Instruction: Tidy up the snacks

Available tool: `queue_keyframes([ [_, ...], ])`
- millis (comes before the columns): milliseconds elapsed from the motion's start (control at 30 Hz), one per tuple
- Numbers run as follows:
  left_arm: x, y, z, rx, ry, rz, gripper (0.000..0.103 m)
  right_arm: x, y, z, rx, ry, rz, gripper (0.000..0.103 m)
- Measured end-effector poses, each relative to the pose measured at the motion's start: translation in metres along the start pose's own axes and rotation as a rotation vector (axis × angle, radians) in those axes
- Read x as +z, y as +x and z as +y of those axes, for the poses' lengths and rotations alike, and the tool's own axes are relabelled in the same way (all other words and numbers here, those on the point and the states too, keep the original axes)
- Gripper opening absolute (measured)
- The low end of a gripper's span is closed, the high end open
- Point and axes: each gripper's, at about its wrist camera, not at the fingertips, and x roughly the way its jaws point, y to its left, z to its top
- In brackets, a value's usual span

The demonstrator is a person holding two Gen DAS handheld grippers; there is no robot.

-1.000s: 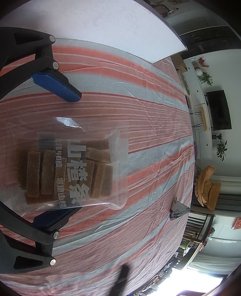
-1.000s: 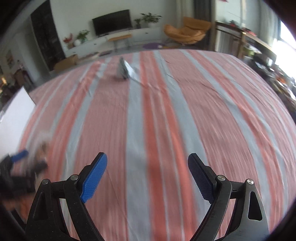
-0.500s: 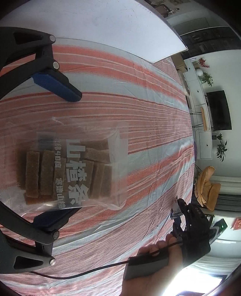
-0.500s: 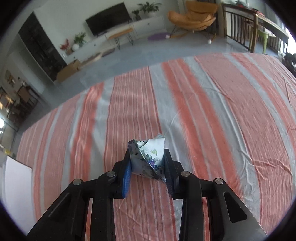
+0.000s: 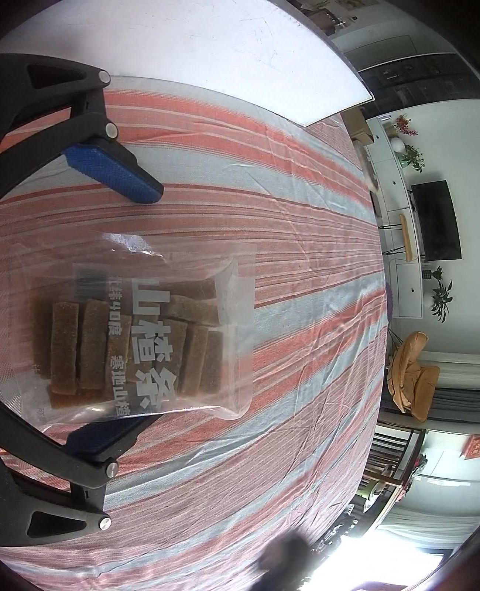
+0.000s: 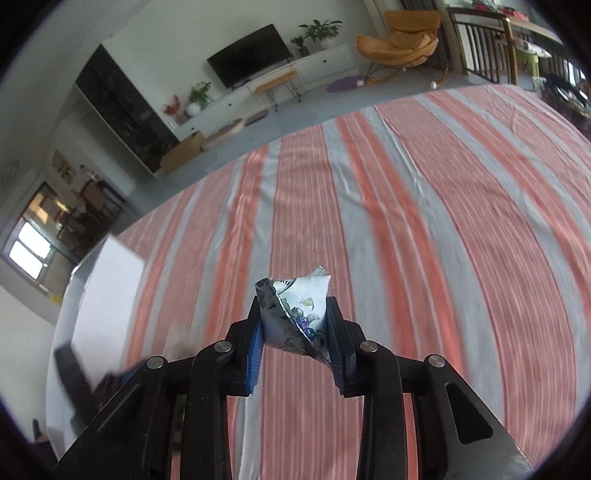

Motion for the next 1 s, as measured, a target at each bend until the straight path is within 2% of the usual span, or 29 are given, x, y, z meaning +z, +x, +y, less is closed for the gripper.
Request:
queue_keyframes([
  [67, 0.000, 0.000, 0.000, -0.002, -0.001, 0.000, 0.103, -0.030, -0.021, -0.001, 0.021, 0.022, -0.004, 0.032],
  [133, 0.002, 0.000, 0.000, -0.019, 0.002, 0.037, 0.102, -0.052, -0.039, -0.002, 0.046, 0.043, -0.010, 0.032],
  [200, 0.000, -0.008, 0.000, -0.048, -0.031, 0.055, 0.092, -0.069, -0.055, -0.002, 0.054, 0.048, -0.016, 0.032],
  [233, -0.003, -0.014, -0.001, -0.061, -0.040, 0.045, 0.079, -0.079, -0.064, -0.001, 0.035, 0.031, -0.020, 0.032],
  [267, -0.006, -0.017, -0.004, -0.063, -0.033, 0.039, 0.076, -0.085, -0.068, -0.001, 0.002, 0.011, -0.023, 0.032],
  [333, -0.012, -0.020, -0.010, -0.045, -0.008, 0.036, 0.076, -0.092, -0.068, -0.003, -0.055, -0.018, -0.016, 0.032],
  [433, -0.021, -0.027, -0.016, -0.063, 0.004, 0.040, 0.076, -0.105, -0.057, -0.005, -0.206, -0.113, -0.010, 0.032],
  [533, -0.032, -0.033, -0.024, -0.061, 0.046, 0.027, 0.080, -0.112, -0.048, -0.016, -0.256, -0.119, -0.008, 0.032],
  [633, -0.036, -0.032, -0.024, -0.066, 0.068, 0.039, 0.094, -0.109, -0.044, -0.026, -0.273, -0.077, -0.010, 0.033],
  [667, -0.036, -0.032, -0.024, -0.063, 0.072, 0.048, 0.096, -0.106, -0.043, -0.027, -0.273, -0.068, -0.011, 0.037],
  [733, -0.033, -0.031, -0.022, -0.065, 0.067, 0.071, 0.097, -0.111, -0.040, -0.035, -0.276, -0.040, 0.021, 0.050],
  [800, -0.030, -0.031, -0.018, -0.084, 0.052, 0.096, 0.097, -0.112, -0.043, -0.037, -0.275, -0.031, 0.009, 0.072],
  [933, -0.028, -0.030, -0.015, -0.098, 0.046, 0.124, 0.097, -0.112, -0.047, -0.046, -0.257, 0.005, -0.010, 0.072],
  [1000, -0.027, -0.027, -0.020, -0.077, 0.088, 0.140, 0.098, -0.111, -0.047, -0.049, -0.258, 0.023, -0.022, 0.072],
])
